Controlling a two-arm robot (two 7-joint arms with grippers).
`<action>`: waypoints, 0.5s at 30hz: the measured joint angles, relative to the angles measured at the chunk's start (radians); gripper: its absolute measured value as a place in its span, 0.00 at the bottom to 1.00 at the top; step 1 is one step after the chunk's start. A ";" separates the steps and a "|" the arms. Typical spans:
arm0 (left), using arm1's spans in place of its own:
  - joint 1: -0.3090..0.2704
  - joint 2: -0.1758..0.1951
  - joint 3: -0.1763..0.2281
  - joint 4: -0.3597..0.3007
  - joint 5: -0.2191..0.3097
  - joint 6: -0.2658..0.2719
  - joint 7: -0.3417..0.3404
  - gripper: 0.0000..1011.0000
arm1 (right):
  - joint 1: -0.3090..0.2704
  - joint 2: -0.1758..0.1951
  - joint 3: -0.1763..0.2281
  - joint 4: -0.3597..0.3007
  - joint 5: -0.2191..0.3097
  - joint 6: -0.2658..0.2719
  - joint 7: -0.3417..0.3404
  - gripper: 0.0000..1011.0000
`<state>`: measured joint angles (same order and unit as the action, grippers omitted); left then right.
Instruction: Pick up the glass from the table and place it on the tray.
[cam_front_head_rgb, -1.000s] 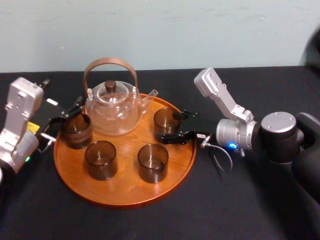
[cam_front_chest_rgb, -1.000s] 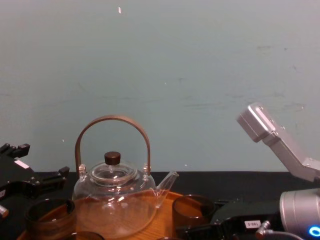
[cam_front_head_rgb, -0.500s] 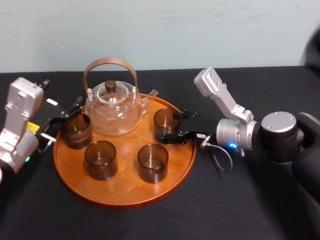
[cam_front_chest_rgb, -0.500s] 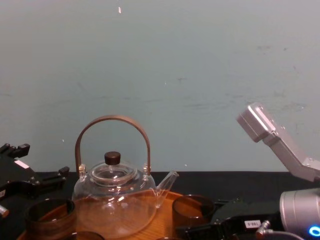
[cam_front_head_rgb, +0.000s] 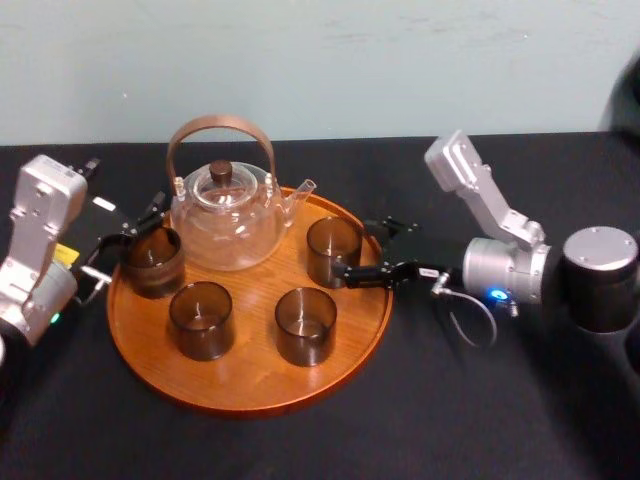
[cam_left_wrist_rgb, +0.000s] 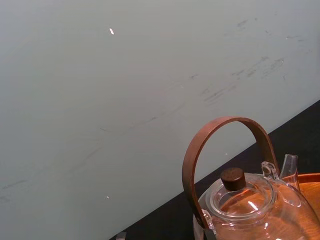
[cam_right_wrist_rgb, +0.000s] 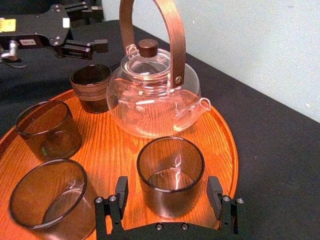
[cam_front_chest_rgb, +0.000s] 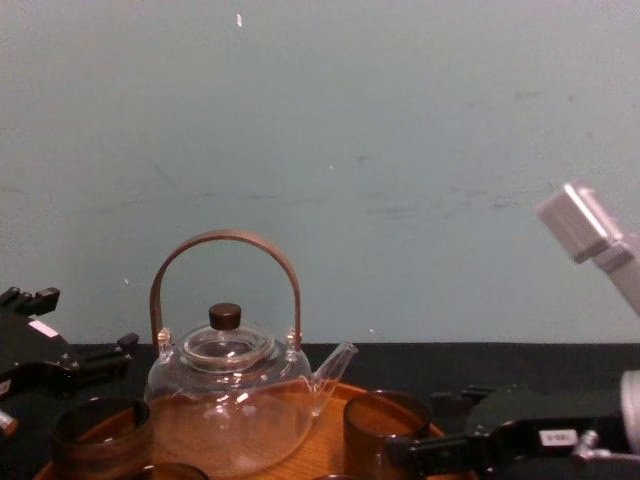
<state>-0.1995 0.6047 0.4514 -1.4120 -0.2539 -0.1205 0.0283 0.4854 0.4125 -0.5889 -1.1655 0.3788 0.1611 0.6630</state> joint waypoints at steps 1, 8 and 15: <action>0.000 0.000 0.000 0.000 0.000 0.000 0.000 0.99 | -0.004 0.005 0.002 -0.007 0.003 0.000 0.001 0.99; 0.000 0.000 0.000 0.000 0.000 0.000 0.000 0.99 | -0.060 0.083 0.032 -0.104 0.042 -0.008 0.013 0.99; 0.000 0.000 0.000 0.000 0.000 0.000 0.000 0.99 | -0.118 0.155 0.069 -0.183 0.086 -0.033 0.019 0.99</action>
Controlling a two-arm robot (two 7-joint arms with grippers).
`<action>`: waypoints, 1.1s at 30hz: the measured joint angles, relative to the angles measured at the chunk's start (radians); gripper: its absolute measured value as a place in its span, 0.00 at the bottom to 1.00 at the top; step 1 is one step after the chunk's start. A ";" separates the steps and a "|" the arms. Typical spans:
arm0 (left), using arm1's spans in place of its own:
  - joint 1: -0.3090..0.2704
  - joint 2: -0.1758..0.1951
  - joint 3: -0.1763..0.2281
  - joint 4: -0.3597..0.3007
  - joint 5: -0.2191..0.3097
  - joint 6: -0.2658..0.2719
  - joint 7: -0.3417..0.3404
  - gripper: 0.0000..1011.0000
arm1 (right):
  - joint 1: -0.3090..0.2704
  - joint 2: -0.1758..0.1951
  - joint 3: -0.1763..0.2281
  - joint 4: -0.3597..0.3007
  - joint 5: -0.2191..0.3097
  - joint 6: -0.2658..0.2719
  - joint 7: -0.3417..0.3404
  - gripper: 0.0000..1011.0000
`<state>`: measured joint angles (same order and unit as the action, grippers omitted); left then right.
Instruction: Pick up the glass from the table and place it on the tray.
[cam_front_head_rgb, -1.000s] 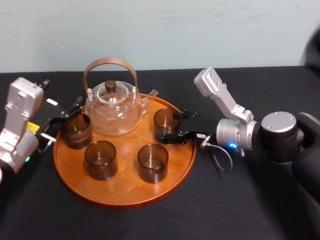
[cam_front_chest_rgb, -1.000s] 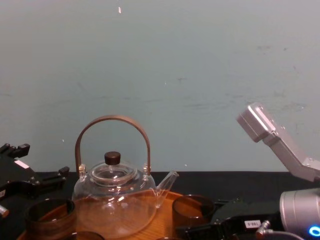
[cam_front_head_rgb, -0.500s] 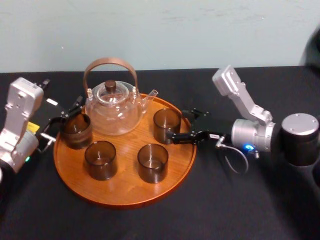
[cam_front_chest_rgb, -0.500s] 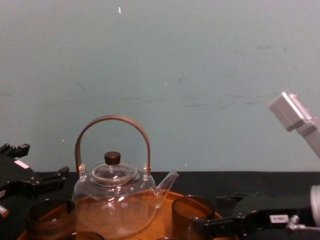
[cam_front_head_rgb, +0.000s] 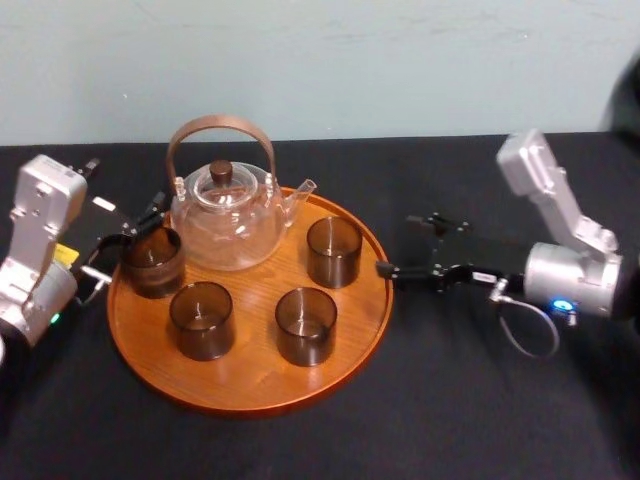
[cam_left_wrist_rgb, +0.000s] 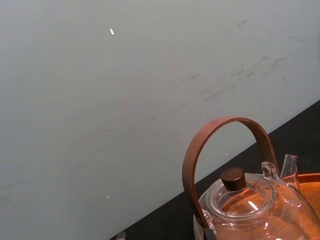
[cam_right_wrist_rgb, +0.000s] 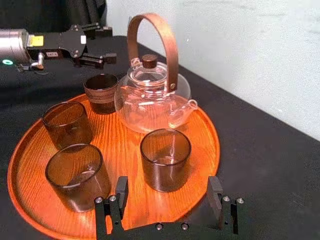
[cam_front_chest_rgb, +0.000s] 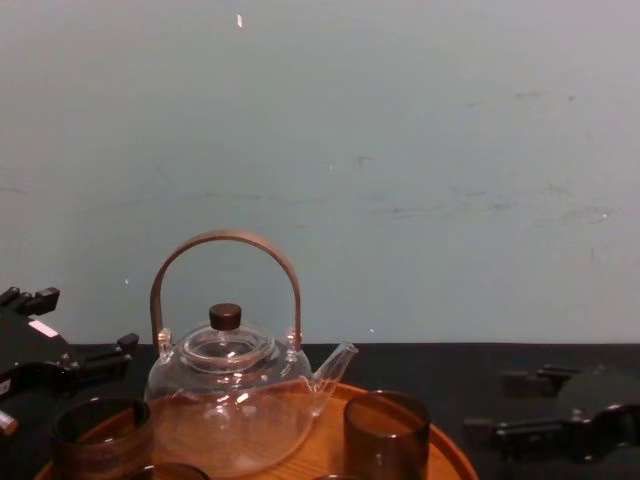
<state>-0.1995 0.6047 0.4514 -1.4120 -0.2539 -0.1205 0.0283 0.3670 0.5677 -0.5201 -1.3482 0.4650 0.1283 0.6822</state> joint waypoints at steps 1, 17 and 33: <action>0.000 0.000 0.000 0.000 0.000 0.000 0.000 0.99 | -0.005 0.006 0.004 -0.006 0.004 -0.003 0.000 0.99; 0.000 0.000 0.000 0.000 0.000 0.000 0.000 0.99 | -0.141 0.077 0.120 -0.094 0.104 -0.125 -0.058 0.99; 0.000 0.000 0.000 0.000 0.000 0.000 0.000 0.99 | -0.214 -0.013 0.212 -0.081 0.067 -0.199 -0.246 0.99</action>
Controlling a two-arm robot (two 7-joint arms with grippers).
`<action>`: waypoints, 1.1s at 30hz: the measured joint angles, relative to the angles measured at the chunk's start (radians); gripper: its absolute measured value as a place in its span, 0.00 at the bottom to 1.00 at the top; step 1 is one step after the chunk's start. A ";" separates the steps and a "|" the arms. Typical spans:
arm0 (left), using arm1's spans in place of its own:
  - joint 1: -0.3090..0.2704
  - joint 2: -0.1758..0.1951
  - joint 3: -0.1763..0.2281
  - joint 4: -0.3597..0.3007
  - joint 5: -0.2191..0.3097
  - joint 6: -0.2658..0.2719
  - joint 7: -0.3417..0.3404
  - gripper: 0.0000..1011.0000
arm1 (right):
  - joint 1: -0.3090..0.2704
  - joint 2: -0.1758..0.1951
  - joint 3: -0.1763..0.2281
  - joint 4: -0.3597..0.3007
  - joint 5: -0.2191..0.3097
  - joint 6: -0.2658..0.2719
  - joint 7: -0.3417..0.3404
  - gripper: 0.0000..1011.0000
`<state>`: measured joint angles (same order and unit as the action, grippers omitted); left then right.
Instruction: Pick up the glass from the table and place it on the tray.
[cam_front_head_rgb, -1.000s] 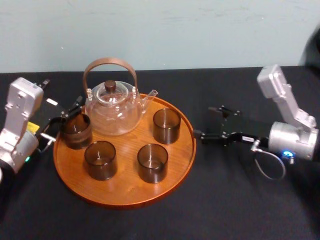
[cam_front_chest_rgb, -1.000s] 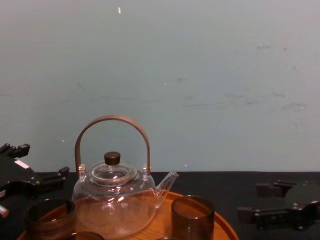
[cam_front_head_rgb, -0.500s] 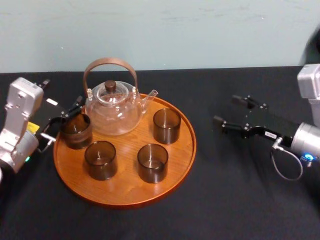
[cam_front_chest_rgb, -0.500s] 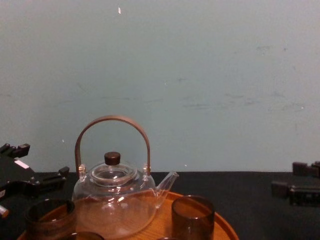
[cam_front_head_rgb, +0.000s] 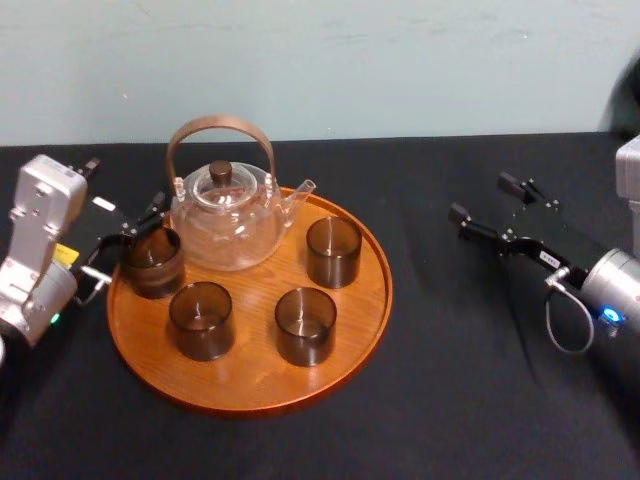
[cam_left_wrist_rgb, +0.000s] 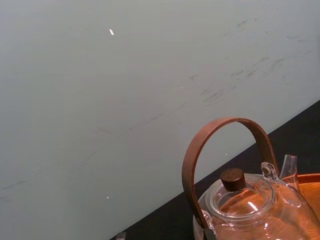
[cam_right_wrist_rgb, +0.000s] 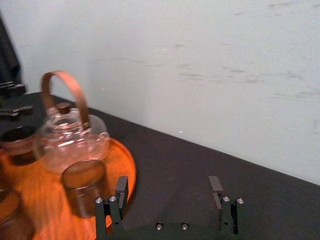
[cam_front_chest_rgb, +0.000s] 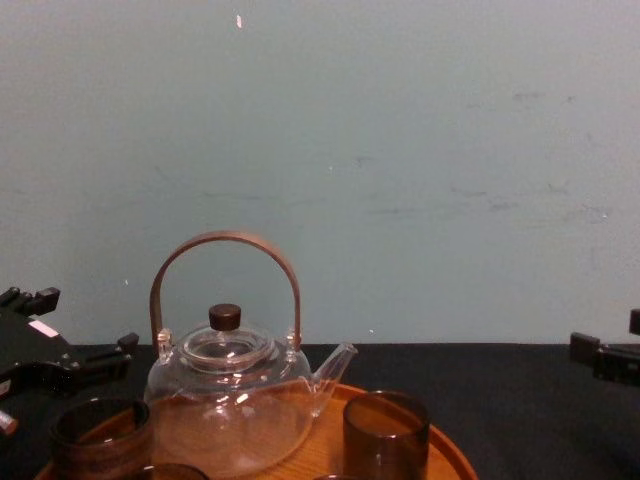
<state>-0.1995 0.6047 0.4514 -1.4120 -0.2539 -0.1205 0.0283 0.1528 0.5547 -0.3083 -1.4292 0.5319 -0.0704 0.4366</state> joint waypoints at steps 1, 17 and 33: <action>0.000 0.000 0.000 0.000 0.000 0.000 0.000 0.99 | -0.001 -0.012 0.005 0.005 -0.006 -0.004 -0.017 0.99; 0.000 0.000 0.000 0.000 0.000 0.000 0.000 0.99 | 0.010 -0.093 0.023 0.076 -0.074 -0.032 -0.082 0.99; 0.000 0.000 0.000 0.000 0.000 0.000 0.000 0.99 | 0.013 -0.108 0.032 0.085 -0.092 -0.023 -0.084 0.99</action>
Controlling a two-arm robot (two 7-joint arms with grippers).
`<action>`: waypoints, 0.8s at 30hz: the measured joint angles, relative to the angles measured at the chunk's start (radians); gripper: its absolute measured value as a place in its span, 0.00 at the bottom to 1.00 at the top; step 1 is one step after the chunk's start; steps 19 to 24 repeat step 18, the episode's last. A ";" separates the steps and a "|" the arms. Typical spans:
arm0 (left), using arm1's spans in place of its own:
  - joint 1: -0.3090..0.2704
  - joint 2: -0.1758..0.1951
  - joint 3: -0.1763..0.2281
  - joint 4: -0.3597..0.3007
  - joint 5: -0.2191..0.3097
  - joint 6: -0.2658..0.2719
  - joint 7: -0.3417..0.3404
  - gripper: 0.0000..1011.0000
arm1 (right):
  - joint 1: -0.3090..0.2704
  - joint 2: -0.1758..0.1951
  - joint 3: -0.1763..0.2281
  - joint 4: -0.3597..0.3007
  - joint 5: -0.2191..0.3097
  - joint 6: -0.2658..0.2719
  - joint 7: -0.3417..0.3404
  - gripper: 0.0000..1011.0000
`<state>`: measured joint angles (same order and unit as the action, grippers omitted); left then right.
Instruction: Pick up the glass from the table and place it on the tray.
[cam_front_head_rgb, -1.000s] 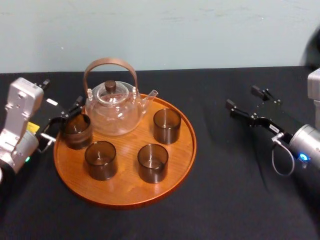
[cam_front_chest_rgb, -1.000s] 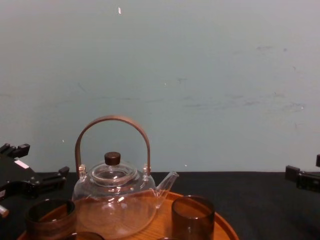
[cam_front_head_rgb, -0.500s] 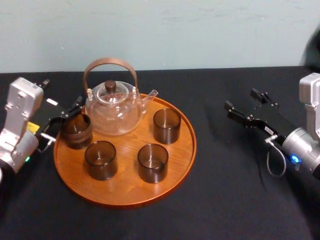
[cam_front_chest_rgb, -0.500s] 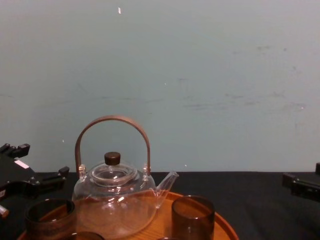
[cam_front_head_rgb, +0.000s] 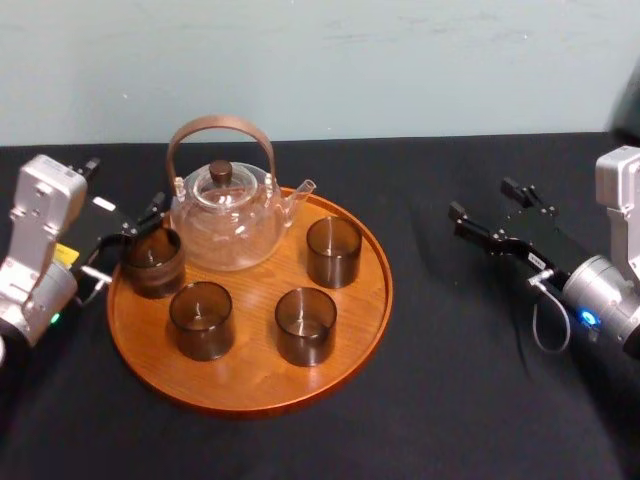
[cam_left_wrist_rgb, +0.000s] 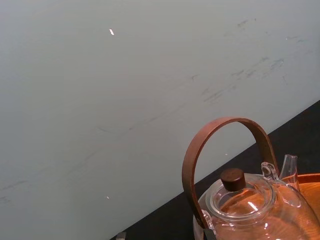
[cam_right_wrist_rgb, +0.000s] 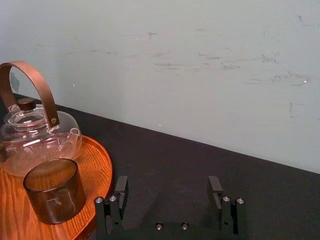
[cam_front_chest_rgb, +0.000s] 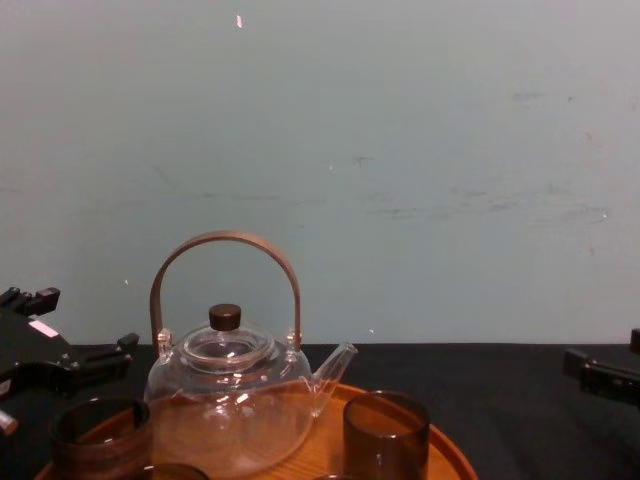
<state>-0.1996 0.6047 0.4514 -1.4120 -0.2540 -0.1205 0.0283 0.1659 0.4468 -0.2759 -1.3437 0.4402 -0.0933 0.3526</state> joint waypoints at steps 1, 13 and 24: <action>0.000 0.000 0.000 0.000 0.000 0.000 0.000 0.99 | 0.000 0.000 0.000 0.000 0.000 0.000 0.000 0.99; 0.000 0.000 0.000 0.000 0.000 0.000 0.000 0.99 | 0.000 0.002 -0.002 -0.001 0.003 0.000 0.001 0.99; 0.000 0.000 0.000 0.000 0.000 0.000 0.000 0.99 | 0.000 0.002 -0.003 -0.001 0.004 0.000 0.002 0.99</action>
